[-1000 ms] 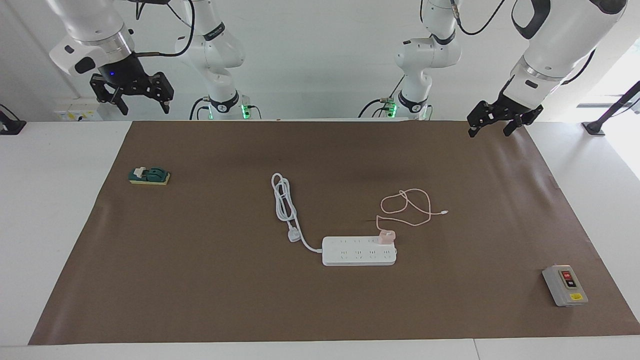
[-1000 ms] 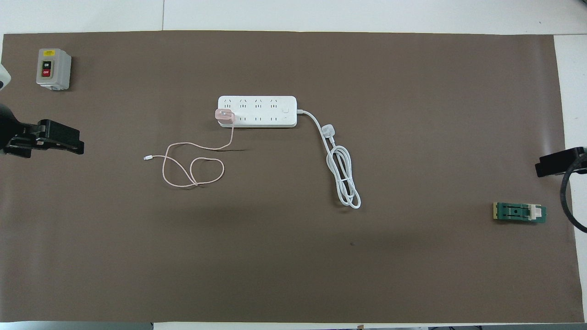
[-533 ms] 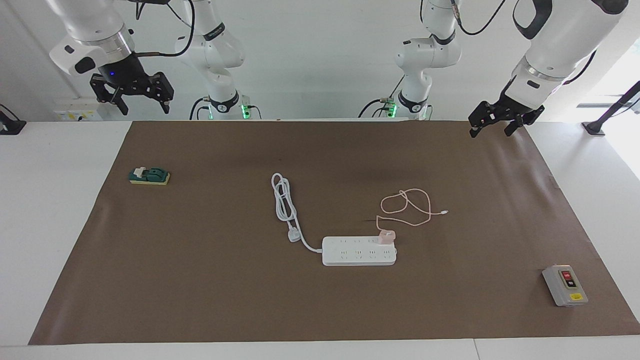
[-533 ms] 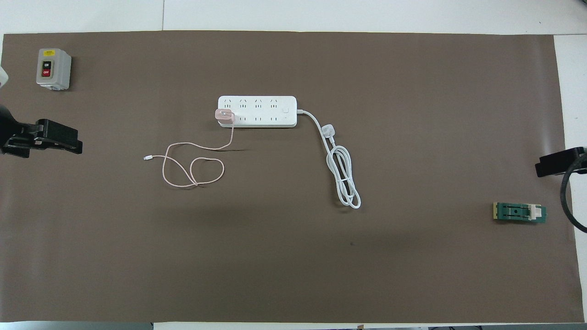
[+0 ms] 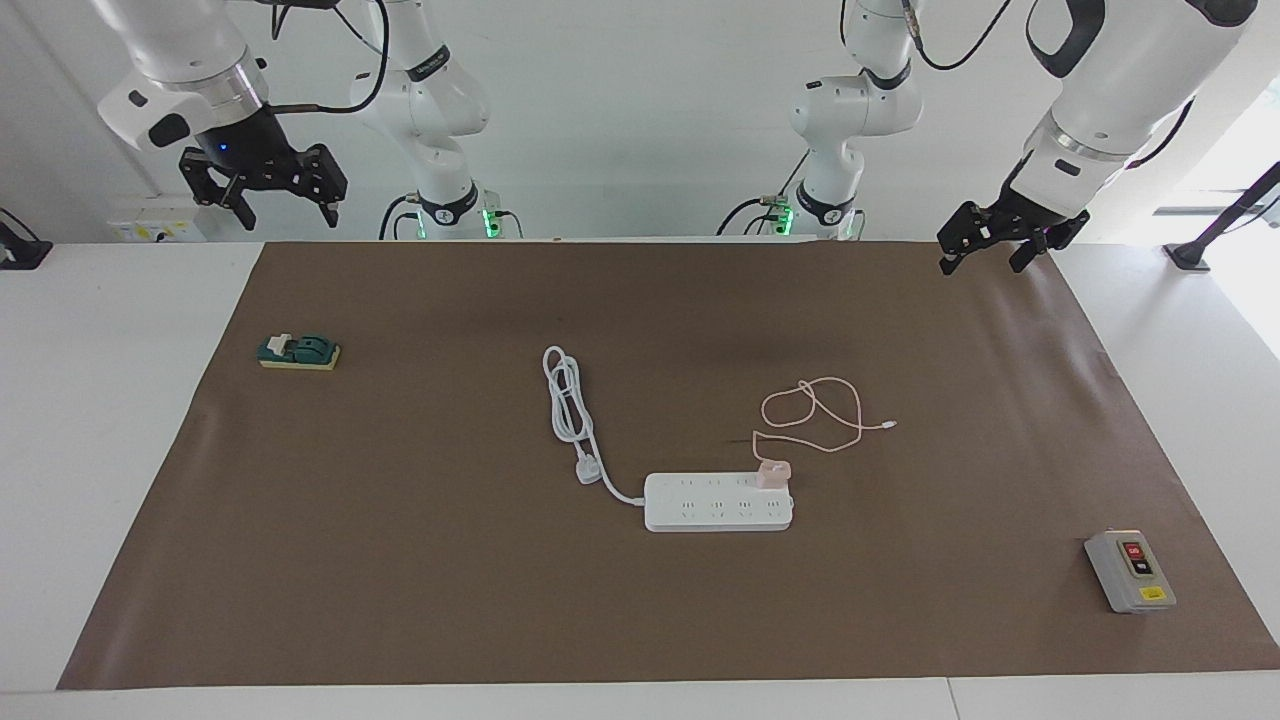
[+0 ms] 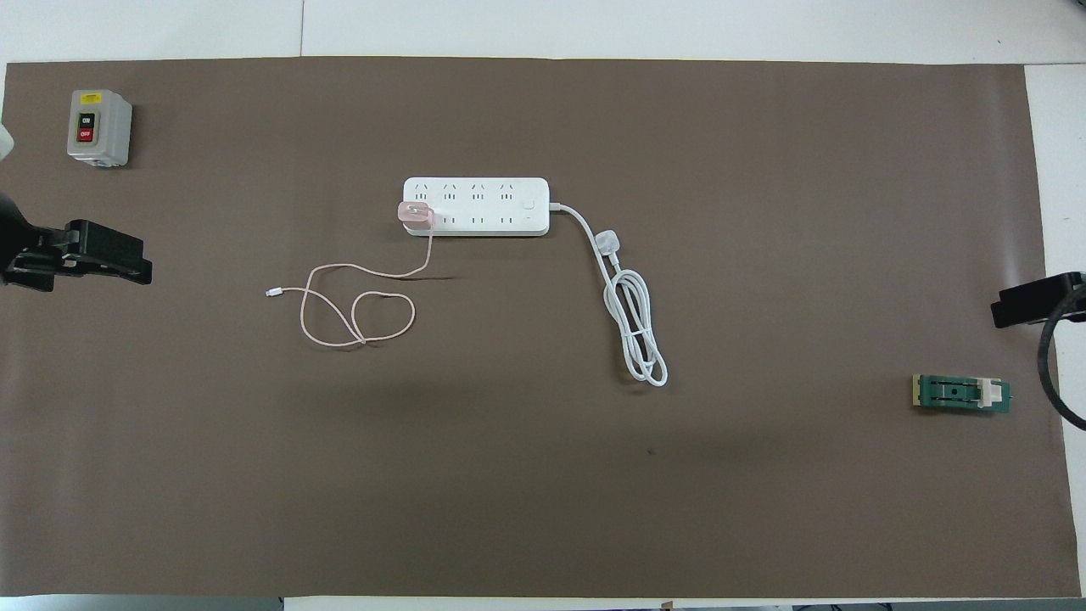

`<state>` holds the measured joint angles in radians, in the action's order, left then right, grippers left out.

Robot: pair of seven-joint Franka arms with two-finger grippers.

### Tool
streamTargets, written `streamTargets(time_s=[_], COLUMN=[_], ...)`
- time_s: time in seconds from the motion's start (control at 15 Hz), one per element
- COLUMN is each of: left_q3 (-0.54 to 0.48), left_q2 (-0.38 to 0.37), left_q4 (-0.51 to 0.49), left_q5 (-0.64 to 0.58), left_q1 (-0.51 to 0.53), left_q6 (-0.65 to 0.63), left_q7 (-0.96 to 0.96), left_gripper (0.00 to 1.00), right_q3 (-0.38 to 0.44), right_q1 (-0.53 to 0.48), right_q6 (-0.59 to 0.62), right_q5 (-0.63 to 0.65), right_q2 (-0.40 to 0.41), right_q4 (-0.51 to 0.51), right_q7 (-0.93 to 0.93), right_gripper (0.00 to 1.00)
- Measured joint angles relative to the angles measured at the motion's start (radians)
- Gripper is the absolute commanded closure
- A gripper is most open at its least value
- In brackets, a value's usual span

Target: Plug charger into power strip

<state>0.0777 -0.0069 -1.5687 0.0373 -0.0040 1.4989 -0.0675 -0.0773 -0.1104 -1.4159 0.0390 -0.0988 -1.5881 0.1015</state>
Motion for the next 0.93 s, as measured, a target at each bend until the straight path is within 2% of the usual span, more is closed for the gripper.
streamTargets(time_s=[0.93], left_q3=[0.004], left_q2=[0.002], left_q4=[0.001], left_q5=[-0.028], left_q1=[0.000], left_q6=[0.000], left_q7=[0.000], left_gripper=[0.00], right_q3=[0.000], right_q1=[0.000], right_q6=[0.000], right_q5=[0.000], right_q2=[0.000], right_q4=[0.000], right_q7=[0.000], right_gripper=[0.00])
